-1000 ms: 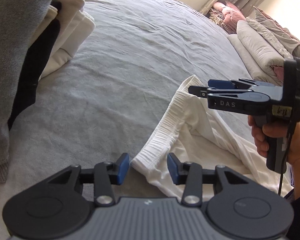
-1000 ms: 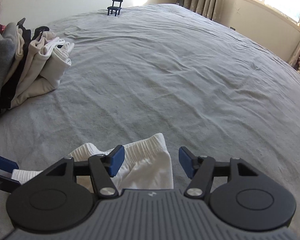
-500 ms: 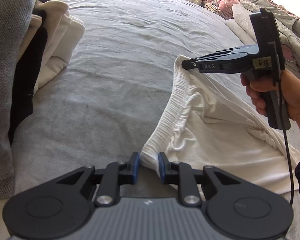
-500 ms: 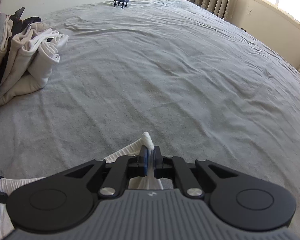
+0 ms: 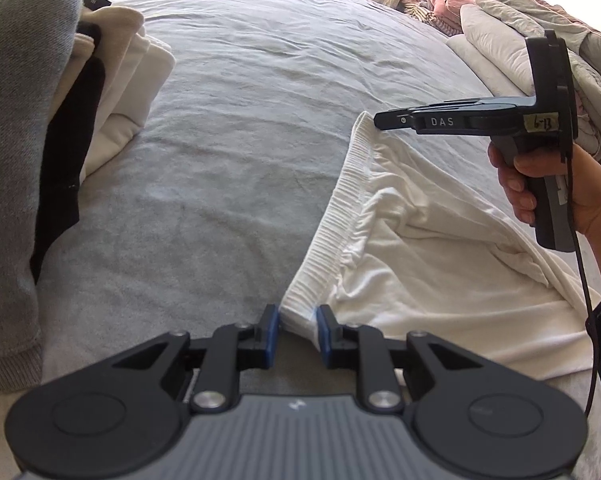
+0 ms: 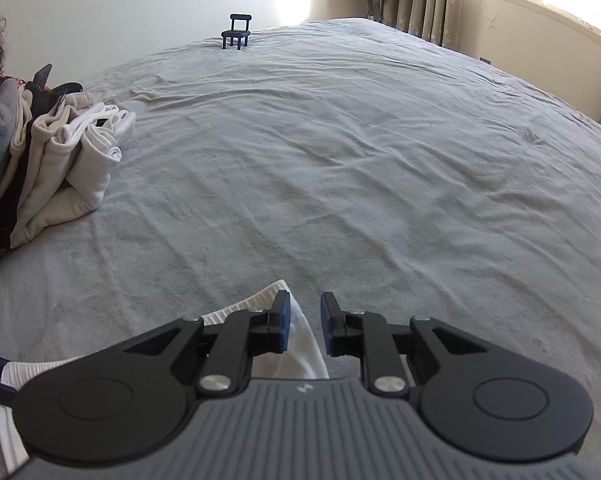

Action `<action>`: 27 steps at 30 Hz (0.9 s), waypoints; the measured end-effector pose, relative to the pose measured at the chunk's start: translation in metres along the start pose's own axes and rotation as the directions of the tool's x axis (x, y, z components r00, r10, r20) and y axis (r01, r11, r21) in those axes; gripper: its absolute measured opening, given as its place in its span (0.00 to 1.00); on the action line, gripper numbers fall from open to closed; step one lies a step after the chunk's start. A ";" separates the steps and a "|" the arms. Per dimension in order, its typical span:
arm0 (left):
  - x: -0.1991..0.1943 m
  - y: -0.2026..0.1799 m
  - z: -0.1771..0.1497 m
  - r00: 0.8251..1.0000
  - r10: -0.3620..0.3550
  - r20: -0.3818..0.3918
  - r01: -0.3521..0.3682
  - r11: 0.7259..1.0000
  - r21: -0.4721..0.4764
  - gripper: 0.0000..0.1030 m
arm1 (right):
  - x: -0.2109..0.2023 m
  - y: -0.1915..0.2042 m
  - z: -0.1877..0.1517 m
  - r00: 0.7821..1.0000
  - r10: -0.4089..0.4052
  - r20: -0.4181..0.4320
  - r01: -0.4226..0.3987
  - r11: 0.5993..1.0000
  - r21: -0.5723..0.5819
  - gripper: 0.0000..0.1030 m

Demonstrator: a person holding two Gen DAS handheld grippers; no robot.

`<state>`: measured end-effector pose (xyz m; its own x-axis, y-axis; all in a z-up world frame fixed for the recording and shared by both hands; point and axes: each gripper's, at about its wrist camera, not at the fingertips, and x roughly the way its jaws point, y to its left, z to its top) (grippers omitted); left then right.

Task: Fold clothes

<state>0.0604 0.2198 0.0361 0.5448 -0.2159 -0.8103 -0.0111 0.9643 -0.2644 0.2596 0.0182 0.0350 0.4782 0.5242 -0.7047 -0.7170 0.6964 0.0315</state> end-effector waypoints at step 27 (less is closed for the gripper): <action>0.004 0.009 0.005 0.999 -0.034 -0.018 0.032 0.995 -0.096 0.22 | -0.085 0.110 0.002 0.949 -0.196 0.248 0.251 0.943 -0.217 0.05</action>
